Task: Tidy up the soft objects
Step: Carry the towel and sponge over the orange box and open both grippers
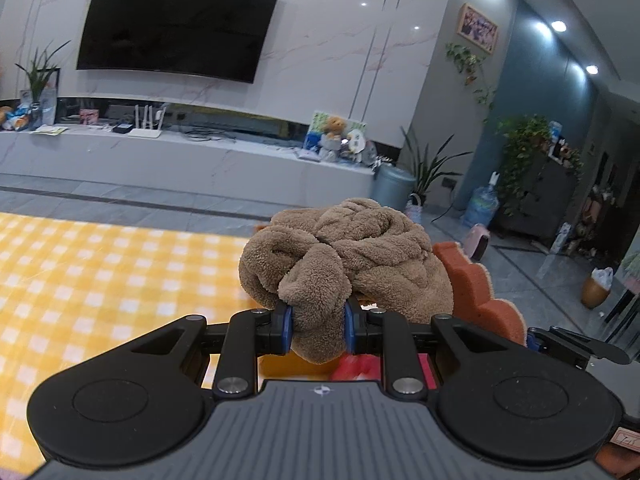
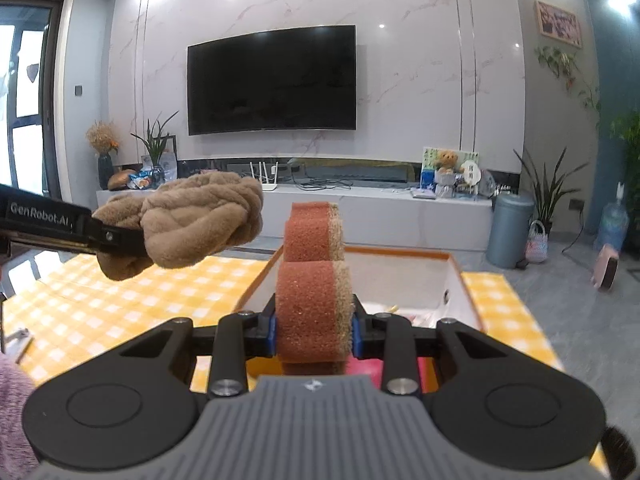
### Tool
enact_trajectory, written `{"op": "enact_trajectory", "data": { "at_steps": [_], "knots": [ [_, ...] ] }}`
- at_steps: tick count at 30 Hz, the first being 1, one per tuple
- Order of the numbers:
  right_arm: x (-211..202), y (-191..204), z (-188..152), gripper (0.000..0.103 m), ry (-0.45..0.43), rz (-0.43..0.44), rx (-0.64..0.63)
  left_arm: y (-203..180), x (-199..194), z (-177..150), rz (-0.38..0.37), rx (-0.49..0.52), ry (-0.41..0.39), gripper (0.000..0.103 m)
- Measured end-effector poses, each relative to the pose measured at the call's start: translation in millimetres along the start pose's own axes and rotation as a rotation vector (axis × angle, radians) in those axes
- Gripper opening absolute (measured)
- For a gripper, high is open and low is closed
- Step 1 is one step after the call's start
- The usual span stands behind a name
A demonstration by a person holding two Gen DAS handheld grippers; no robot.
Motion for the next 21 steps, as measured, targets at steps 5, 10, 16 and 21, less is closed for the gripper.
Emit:
{"op": "enact_trajectory", "data": {
  "at_steps": [5,10,16,21],
  "knots": [
    [17.2,-27.2,23.8,0.032,0.004,-0.032,-0.037,-17.4,24.2,17.0,-0.037,0.01,-0.009,0.027],
    [37.4,-55.9,41.5,0.032,0.009,-0.062,-0.053,-36.4,56.0,26.9,-0.064,0.044,0.011,0.027],
    [71.9,-84.9,48.0,0.031,0.055,-0.095,-0.069,-48.4,99.7,28.6,-0.075,0.071,0.059,0.027],
    [108.0,-107.8,42.8,0.032,0.108,-0.132,-0.085,-50.0,133.6,19.8,-0.101,0.046,0.114,0.027]
  ]
}}
Point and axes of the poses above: each gripper's, at about its wrist camera, not at the fingertips, and x roughly the way its jaws point, y to its left, z to its top, the point moved 9 cm from there along x, roughly the way its jaws point, and after that the axes turned 2 degrees about y, right-handed, at the moved point
